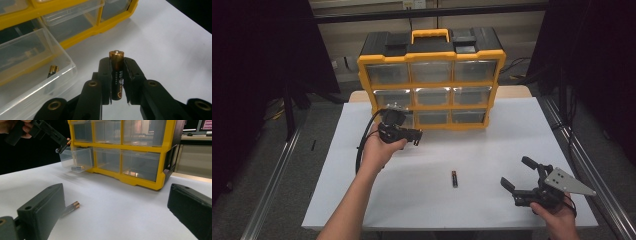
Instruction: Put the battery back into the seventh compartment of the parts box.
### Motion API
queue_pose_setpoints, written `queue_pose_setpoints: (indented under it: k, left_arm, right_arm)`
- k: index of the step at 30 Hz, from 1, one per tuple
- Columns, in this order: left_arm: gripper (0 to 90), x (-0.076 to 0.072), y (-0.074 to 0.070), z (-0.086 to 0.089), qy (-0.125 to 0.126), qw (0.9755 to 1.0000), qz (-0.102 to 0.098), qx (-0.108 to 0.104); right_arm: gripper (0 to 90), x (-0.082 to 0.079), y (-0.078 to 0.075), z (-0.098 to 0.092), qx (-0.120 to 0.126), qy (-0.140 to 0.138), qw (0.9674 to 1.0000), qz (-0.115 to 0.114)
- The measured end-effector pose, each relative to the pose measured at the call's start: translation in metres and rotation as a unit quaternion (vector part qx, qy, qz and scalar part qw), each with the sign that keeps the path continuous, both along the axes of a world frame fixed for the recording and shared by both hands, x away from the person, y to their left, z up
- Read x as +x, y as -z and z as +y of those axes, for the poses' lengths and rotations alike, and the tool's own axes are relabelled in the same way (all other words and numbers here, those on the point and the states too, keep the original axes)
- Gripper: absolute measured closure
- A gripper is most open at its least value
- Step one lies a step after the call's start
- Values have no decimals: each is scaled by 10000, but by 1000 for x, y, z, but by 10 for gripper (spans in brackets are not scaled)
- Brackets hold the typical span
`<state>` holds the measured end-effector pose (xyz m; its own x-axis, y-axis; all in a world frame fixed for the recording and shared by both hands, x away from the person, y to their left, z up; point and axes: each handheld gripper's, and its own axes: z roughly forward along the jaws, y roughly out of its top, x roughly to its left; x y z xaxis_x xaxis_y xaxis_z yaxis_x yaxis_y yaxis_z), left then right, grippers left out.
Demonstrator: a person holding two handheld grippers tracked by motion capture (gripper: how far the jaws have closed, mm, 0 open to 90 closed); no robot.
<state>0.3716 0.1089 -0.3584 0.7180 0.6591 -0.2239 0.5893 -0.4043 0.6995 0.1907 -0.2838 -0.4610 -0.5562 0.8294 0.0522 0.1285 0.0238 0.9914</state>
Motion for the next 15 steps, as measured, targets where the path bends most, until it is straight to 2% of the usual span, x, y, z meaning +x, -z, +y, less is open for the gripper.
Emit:
queue_pose_setpoints:
  k: [4,7,10,12,13,15]
  left_arm:
    - [773,3,-4,3,58,9999,-10,91]
    - [773,5,-6,2,-25,10000,-17,11]
    - [773,7,-8,5,-36,9999,-72,104]
    - [773,8,-10,5,-108,9999,-68,32]
    - [773,9,-11,7,-61,9999,-71,106]
    - [773,10,-13,8,-91,9999,-92,101]
  right_arm:
    - [10,0,0,0,-11,-4,10000,-10]
    - [10,0,0,0,-6,-2,10000,-10]
    - [10,0,0,0,-1,-2,10000,-5]
    - [10,1,0,0,-6,-22,10000,-12]
    - [10,0,0,0,-4,-20,10000,-11]
    - [10,0,0,0,-4,-26,10000,-11]
